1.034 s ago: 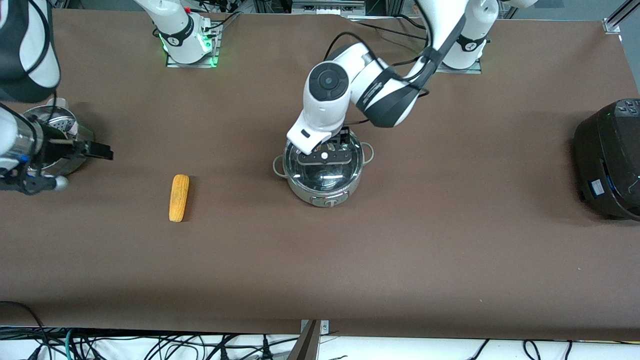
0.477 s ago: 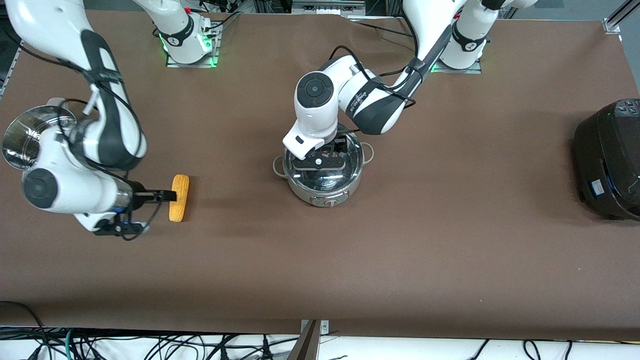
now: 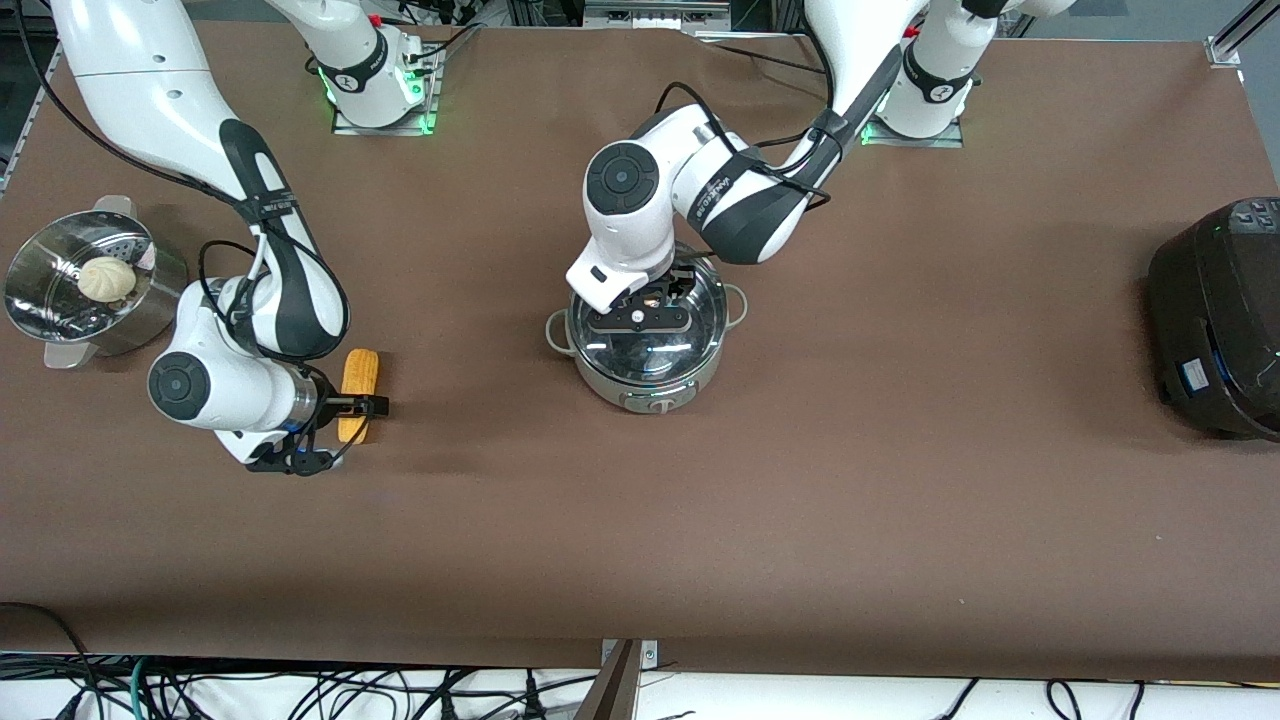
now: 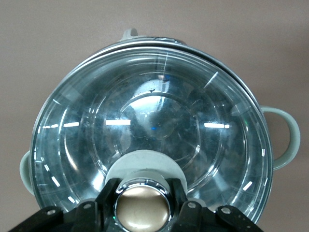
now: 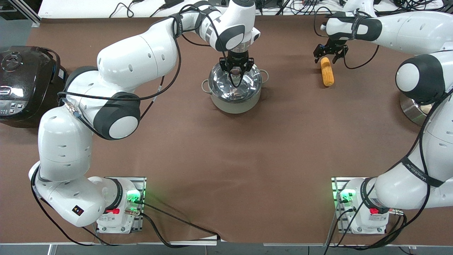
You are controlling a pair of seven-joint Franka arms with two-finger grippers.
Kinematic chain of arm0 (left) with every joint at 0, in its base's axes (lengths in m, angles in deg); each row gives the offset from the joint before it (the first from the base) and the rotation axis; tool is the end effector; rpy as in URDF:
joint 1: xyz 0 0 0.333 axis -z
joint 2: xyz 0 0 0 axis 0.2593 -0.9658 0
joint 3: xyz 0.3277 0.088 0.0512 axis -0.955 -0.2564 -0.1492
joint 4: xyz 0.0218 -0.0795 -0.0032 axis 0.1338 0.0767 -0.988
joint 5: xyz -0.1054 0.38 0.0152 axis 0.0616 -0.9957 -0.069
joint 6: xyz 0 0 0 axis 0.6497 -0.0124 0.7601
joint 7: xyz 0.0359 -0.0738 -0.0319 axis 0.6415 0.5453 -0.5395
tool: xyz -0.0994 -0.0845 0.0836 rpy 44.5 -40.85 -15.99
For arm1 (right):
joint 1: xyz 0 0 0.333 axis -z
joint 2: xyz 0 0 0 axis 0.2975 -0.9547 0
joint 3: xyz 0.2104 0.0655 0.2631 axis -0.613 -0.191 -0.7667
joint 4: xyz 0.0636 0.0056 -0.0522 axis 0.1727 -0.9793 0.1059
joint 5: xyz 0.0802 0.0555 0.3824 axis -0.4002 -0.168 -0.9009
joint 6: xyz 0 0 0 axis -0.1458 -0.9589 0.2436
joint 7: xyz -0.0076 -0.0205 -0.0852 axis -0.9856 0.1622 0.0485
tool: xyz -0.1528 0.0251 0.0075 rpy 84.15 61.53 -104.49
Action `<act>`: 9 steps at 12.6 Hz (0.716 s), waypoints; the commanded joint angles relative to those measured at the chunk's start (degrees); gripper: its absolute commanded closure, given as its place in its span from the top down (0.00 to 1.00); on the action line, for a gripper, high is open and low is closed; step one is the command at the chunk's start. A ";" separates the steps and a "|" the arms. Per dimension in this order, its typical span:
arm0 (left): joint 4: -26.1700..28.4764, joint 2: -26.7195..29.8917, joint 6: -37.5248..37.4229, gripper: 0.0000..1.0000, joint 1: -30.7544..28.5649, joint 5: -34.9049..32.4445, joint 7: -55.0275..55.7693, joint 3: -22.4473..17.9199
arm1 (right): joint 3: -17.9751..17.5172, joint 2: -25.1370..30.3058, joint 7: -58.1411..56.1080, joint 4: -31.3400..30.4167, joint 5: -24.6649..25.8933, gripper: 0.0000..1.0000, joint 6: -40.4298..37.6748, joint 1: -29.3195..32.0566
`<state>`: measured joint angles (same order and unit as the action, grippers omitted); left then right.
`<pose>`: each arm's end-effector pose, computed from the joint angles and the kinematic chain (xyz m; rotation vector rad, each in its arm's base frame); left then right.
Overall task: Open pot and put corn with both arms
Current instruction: 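Grasp the lid knob with the left gripper while the right gripper reaches the corn, then lift the lid off with the left gripper while the right gripper grasps the corn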
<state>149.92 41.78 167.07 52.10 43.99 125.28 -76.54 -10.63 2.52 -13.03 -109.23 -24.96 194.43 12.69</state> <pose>0.5235 -0.5253 0.3221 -3.0954 -0.0372 0.1695 0.6750 0.0739 0.1913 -3.0607 -0.0358 0.2437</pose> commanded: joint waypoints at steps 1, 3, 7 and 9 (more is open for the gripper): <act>-1.79 4.82 -7.79 0.00 -2.78 1.25 0.04 0.32 | -0.01 0.77 -1.02 -2.39 -0.86 1.00 0.89 0.40; -6.53 7.03 -16.05 0.00 -8.04 1.26 -1.96 0.58 | 0.08 1.12 -1.11 -4.15 -0.77 1.00 0.81 0.49; -1.39 16.50 -25.57 0.01 -23.75 0.46 -28.28 -0.04 | 0.34 1.21 -1.28 -5.91 -0.95 0.16 0.11 0.66; 2.31 18.19 -25.32 0.01 -31.85 -0.76 -41.99 0.14 | 0.34 1.39 -1.11 -5.74 -0.95 0.00 -0.77 0.66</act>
<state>145.97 56.38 141.30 26.62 43.99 94.15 -77.46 -10.11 2.47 -13.13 -113.76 -24.96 194.30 13.00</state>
